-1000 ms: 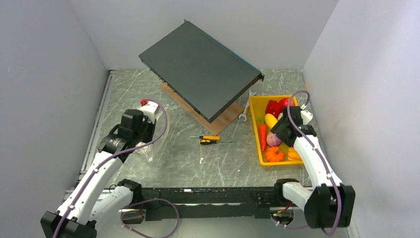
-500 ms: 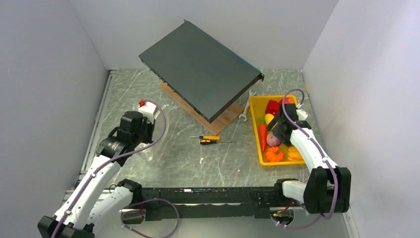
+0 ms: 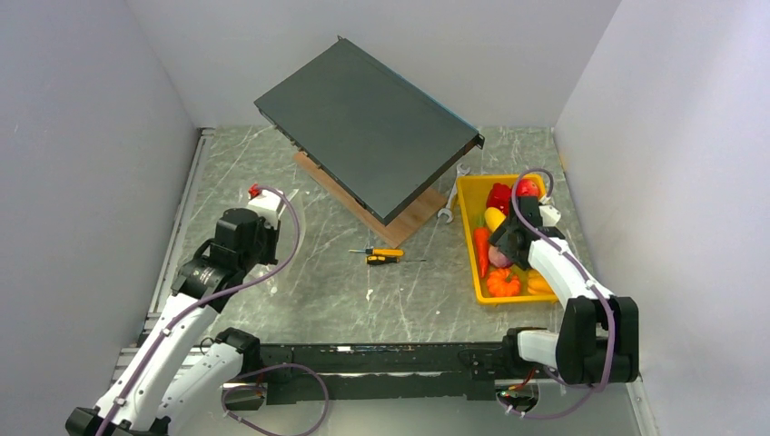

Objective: Place the food in the zip-top bag and seal the zipper
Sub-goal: Pick up the fake vegetable from the bin, then place the fake vegetable in the zipper food storage bag.

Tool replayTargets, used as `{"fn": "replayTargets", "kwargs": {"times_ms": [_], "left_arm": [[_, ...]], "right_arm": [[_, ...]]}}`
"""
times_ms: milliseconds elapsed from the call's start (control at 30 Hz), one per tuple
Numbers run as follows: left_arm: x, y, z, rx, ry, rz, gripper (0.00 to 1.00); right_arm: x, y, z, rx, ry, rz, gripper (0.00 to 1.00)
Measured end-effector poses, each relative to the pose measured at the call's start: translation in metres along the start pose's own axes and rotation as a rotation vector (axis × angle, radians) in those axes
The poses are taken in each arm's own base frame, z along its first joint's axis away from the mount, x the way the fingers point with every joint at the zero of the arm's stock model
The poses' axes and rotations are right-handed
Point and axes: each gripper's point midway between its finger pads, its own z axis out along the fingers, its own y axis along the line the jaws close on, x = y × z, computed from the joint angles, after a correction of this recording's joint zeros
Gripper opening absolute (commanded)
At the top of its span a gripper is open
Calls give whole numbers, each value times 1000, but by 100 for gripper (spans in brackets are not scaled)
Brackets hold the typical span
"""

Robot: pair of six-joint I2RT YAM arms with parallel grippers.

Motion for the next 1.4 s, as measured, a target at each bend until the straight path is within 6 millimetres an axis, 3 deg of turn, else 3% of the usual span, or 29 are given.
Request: {"fn": "replayTargets", "kwargs": {"times_ms": [67,200,400,567,667,767,833,1000,1100,1267,1400], "left_arm": [[-1,1,0,-4,-2,1,0],[-2,1,-1,-7,-11,0,0],[-5,3,-3,-18,-27,-3,0],[-4,4,-3,-25,-26,-3,0],[-5,4,-3,-26,-26,-2,0],[-5,5,-3,-32,-28,-3,0],[-5,8,-3,-48,-29,-5,0],[-3,13,-2,-79,-25,-10,0],[-2,13,-2,-83,-24,-18,0],[-1,13,-1,-86,-22,-26,0],[-2,13,-2,-87,-28,-32,0]], "right_arm": [[-1,2,1,-8,-8,-4,37],[-2,3,1,-18,-12,-5,17],[-10,5,-16,-44,-41,-1,3],[-35,30,-62,-189,-141,-6,0],[-31,54,-91,-343,-161,-54,0],[-2,83,-117,-534,-147,-156,0],[37,101,-133,-671,-104,-262,0],[123,108,-167,-936,-25,-451,0],[148,107,-187,-1045,-18,-508,0],[182,125,-222,-1159,-43,-663,0],[218,144,-265,-1241,-122,-865,0]]}}
